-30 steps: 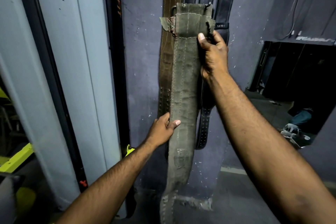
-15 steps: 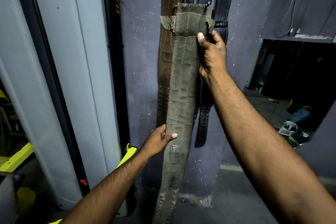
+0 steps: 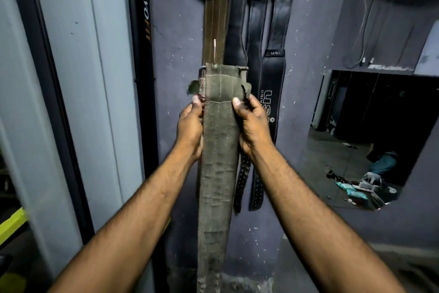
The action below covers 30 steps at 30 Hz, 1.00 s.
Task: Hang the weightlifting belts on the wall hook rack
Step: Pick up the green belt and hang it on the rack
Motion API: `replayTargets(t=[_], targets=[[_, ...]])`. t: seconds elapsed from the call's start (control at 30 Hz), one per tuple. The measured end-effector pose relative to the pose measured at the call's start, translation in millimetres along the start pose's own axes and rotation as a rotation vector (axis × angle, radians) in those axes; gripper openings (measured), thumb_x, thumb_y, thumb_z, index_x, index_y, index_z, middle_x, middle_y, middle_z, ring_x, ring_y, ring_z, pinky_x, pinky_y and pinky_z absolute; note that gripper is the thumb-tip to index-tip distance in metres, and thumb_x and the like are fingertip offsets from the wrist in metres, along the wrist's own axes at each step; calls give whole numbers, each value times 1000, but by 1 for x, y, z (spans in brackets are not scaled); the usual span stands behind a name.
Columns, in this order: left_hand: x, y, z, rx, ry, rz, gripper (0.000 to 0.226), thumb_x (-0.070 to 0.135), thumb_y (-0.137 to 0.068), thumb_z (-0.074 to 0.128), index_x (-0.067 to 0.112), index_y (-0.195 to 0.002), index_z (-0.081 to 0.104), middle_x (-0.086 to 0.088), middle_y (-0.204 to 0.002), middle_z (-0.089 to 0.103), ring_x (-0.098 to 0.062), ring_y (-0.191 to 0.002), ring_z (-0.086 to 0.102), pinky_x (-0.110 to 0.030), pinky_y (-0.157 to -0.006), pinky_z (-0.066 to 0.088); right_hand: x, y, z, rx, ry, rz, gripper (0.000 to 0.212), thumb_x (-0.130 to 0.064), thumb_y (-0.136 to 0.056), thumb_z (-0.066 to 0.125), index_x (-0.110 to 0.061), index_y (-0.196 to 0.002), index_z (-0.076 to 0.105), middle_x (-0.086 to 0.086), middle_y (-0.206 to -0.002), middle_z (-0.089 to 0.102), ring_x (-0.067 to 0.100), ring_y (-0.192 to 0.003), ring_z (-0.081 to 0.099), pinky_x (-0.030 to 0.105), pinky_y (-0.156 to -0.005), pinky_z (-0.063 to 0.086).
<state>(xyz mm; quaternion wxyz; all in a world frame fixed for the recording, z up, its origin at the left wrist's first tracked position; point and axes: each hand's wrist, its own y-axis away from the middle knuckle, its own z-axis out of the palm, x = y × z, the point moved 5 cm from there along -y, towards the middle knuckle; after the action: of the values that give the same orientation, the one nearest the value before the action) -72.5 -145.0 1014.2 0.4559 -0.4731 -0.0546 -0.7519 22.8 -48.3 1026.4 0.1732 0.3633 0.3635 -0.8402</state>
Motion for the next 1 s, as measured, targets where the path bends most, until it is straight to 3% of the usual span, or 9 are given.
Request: replayTargets(t=[0.13, 0.27, 0.43, 0.57, 0.67, 0.73, 0.8, 0.87, 1.0], targets=[[0, -6, 3, -121, 179, -159, 55, 54, -101, 37, 9, -108, 66, -10, -98, 75, -21, -91, 73, -41, -89, 58, -6, 1, -11, 14, -7, 43, 22, 0, -95, 59, -13, -111, 66, 5, -99, 76, 14, -86, 72, 29, -70, 59], [15, -15, 8, -152, -171, -62, 31, 34, -97, 60, 10, -113, 70, -5, -97, 78, -20, -94, 73, -41, -91, 57, 1, 6, -18, 5, 6, 99, 25, -1, -96, 58, -10, -118, 63, 7, -100, 75, 16, -84, 72, 31, -70, 60], [22, -25, 13, -124, -434, 35, 4, 11, -91, 69, 11, -95, 69, -3, -83, 73, -10, -70, 67, -30, -72, 55, 7, 6, -19, -6, 59, 121, 28, -1, -96, 58, -8, -122, 61, 10, -104, 73, 19, -90, 70, 37, -84, 60], [16, -32, 6, -26, -417, 75, 7, 8, -88, 71, 15, -89, 70, -6, -91, 75, -15, -79, 70, -36, -82, 59, 11, 6, -16, -50, 44, 128, 24, -3, -97, 58, -11, -118, 63, 8, -105, 74, 17, -92, 71, 33, -84, 61], [14, -35, 3, -27, -356, 83, 11, 5, -91, 66, 16, -89, 69, -1, -85, 74, -10, -74, 69, -27, -72, 57, 13, 4, -25, -24, -76, 191, 17, -18, -100, 56, -11, -100, 71, 5, -87, 75, 13, -78, 72, 30, -73, 61], [12, -37, 2, -38, -339, 72, 9, 6, -92, 66, 14, -93, 69, -1, -88, 74, -10, -77, 68, -26, -72, 56, 16, 0, -33, 23, -157, 259, 30, -34, -99, 57, -9, -87, 70, 8, -79, 73, 16, -73, 71, 38, -81, 61], [9, -37, 2, -50, -335, 68, 9, 6, -92, 66, 14, -96, 69, -2, -89, 74, -10, -78, 69, -26, -73, 56, 16, -5, -35, 0, -114, 272, 39, -40, -98, 58, -3, -101, 68, 16, -95, 74, 23, -87, 71, 46, -98, 53], [6, -37, 3, -49, -331, 71, 11, 5, -92, 66, 16, -93, 69, 0, -86, 74, -7, -75, 69, -23, -69, 56, 12, -9, -31, -68, 14, 253, 45, -37, -101, 52, 1, -123, 63, 20, -116, 70, 27, -105, 68, 46, -103, 51], [4, -41, 1, -56, -311, 71, 13, 5, -92, 66, 17, -92, 69, 2, -85, 75, -7, -75, 70, -24, -70, 57, 3, -20, -26, -124, 218, 179, 45, -33, -100, 53, 0, -130, 57, 18, -120, 69, 26, -111, 67, 43, -104, 50]])
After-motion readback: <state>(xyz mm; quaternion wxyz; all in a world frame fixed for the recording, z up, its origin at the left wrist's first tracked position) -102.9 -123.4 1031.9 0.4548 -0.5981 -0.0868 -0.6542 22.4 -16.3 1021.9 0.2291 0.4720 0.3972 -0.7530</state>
